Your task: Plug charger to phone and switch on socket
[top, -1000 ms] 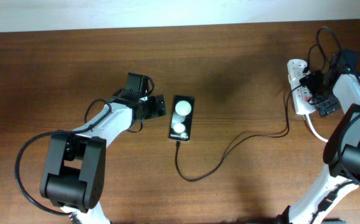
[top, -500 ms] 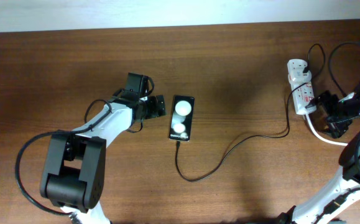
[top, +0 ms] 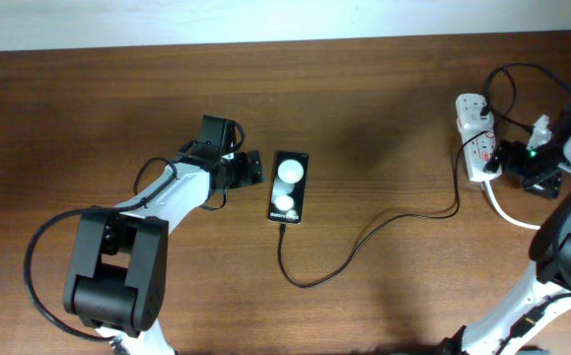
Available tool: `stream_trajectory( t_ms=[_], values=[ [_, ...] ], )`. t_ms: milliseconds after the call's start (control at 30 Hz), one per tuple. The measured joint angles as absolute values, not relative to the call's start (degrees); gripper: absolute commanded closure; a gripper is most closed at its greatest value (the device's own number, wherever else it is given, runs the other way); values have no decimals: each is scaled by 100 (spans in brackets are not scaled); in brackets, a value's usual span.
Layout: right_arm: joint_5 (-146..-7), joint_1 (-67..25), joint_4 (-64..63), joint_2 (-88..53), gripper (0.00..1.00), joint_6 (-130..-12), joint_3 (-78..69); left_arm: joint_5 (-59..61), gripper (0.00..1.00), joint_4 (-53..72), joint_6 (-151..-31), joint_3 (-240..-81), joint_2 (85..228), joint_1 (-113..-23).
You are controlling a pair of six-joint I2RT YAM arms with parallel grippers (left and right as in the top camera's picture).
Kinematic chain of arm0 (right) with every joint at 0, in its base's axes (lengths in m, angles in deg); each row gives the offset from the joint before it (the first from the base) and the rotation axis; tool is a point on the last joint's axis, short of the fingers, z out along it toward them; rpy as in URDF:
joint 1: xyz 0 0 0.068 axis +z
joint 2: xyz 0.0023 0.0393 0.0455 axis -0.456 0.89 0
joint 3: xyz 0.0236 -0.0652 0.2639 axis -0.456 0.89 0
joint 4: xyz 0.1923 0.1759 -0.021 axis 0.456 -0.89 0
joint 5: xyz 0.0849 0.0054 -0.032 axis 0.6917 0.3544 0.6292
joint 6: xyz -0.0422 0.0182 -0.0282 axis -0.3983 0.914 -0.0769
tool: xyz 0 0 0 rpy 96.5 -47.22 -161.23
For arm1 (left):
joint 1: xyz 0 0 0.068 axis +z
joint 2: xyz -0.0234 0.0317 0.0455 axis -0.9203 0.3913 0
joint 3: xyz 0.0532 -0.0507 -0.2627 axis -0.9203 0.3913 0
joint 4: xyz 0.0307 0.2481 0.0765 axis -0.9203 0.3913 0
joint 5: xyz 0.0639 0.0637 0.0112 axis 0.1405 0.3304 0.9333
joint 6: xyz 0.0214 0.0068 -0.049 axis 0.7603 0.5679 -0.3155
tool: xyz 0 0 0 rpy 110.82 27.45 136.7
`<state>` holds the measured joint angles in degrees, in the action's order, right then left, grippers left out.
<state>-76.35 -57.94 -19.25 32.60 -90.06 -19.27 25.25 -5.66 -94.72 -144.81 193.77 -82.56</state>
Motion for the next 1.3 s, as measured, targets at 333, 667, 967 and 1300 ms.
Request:
stream_trajectory(
  t_ms=[333,667,967,1300],
  values=[
    [-7679,-5488,-1821,3260,1,-9168,-1938,2527,1,-566,-9472,-14481,19377,-8256],
    [-7679,-5488,-1821,3260,1,-9170,-1938,2527,1,-564,-9472,-14481,19377,-8256],
    [-7677,-5488,-1821,3260,1,-9170,-1938,2527,1,-564,-9469,-14481,19377,-8256],
    [-7677,-5488,-1821,3260,1,-9172,-1938,2527,1,-566,-9472,-14481,19377,-8256]
  ],
)
